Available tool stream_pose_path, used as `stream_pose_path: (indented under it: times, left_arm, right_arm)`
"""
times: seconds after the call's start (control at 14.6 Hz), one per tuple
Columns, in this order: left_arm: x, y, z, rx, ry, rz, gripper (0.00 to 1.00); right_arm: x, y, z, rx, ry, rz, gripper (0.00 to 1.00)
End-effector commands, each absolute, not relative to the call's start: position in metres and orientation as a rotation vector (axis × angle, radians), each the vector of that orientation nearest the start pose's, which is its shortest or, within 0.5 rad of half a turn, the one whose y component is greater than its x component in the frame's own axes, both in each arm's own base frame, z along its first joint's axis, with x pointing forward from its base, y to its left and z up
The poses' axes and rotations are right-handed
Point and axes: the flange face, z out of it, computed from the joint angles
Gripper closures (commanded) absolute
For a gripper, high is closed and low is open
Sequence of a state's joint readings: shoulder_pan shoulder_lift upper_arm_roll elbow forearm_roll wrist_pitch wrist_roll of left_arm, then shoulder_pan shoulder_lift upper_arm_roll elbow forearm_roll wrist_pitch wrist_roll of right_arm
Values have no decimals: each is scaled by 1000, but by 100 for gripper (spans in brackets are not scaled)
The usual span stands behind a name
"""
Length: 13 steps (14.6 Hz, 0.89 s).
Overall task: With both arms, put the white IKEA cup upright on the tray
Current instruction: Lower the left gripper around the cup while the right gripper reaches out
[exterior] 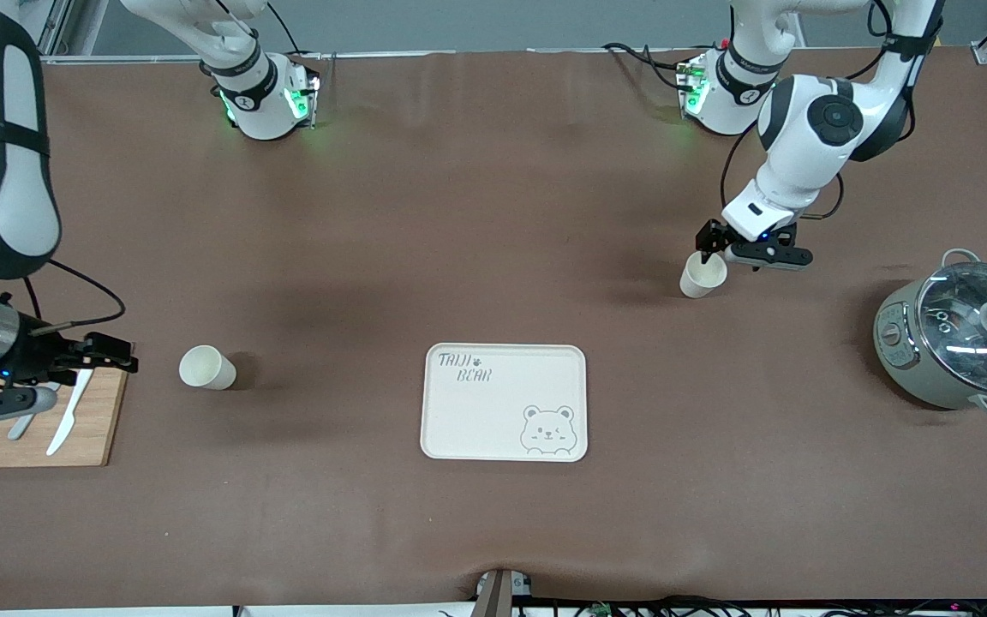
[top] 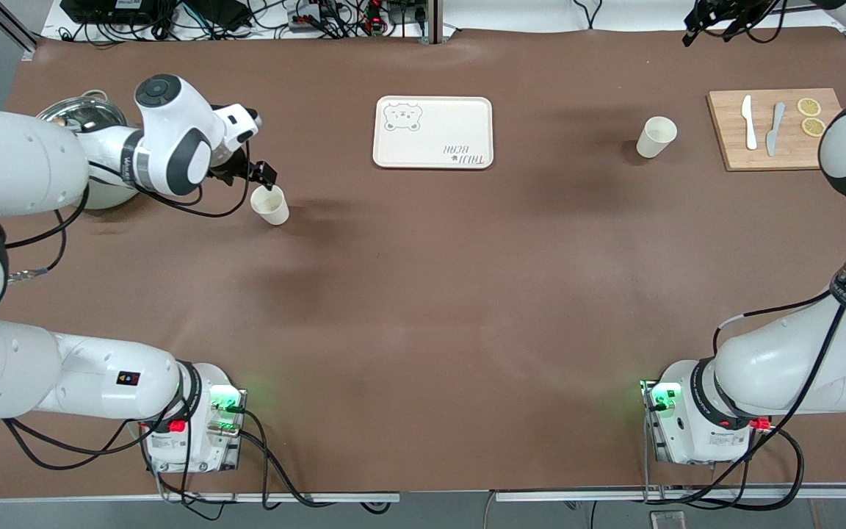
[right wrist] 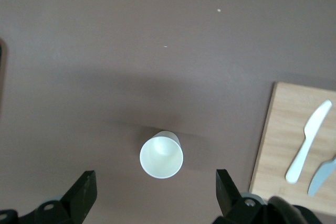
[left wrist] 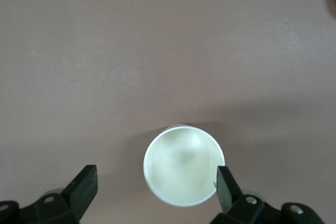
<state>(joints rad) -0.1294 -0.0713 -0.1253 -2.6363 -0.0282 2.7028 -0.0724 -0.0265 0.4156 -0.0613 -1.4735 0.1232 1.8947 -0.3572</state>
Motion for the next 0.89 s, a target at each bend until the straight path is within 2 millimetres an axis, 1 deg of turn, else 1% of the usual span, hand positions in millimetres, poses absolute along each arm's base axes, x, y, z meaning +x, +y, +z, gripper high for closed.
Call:
stream_pose_path:
  times: [0.0, 0.14, 0.21, 0.27, 0.34, 0.41, 0.55, 0.62, 0.68, 0.75, 0.82]
  left_arm:
    - [429, -108, 268, -3167, 219, -236, 0]
    - [431, -106, 263, -3169, 211, -251, 0]
    - [431, -106, 262, -3169, 208, -253, 0]
    - [431, -106, 260, -3169, 208, -246, 0]
    - [431, -106, 258, -3170, 208, -246, 0]
    - [430, -105, 257, -3170, 208, -253, 0]
    - [425, -104, 252, -3169, 205, -239, 0]
    - [424, -100, 250, -3169, 192, -244, 0]
    - [423, -95, 248, -3169, 178, -247, 0]
    - [421, -94, 245, -3167, 187, -247, 0]
    - [420, -92, 243, -3167, 189, -254, 0]
  right_arm:
    - [689, -67, 421, -3032, -446, -41, 0]
    - [691, -78, 406, -3038, -473, -9, 0]
    - [692, -81, 396, -3043, -573, 16, 0]
    - [696, -84, 392, -3054, -649, 2, 0]
    - [700, -84, 392, -3066, -651, -49, 0]
    - [702, -89, 388, -3073, -643, -65, 0]
    - [702, -101, 375, -3069, -579, -46, 0]
    - [701, -106, 370, -3077, -471, -38, 0]
    - [700, -108, 371, -3093, -345, -29, 0]
    - [699, -110, 370, -3100, -281, -18, 0]
    - [698, -114, 367, -3101, -277, -10, 0]
